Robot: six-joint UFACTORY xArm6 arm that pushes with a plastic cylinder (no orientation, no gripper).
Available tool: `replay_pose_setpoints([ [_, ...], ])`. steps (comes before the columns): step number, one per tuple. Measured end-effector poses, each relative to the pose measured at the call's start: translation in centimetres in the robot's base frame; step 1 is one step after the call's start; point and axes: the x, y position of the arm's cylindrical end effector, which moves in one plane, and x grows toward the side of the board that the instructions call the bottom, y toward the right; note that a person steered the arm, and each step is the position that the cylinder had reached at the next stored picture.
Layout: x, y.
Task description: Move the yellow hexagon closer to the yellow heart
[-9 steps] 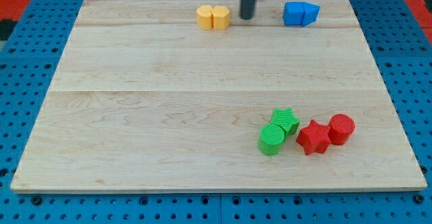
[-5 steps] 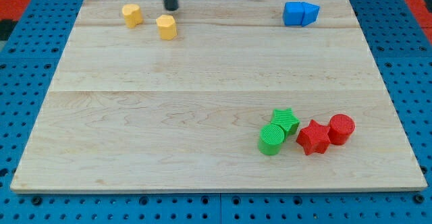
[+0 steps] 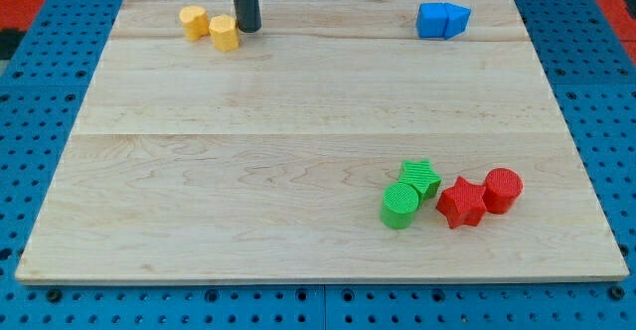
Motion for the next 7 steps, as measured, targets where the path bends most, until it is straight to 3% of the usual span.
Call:
replay_pose_setpoints([
  [2, 1.1, 5.2],
  [3, 4.5, 3.0],
  [5, 0.3, -0.9],
  [6, 0.3, -1.8],
  [7, 0.3, 2.3],
])
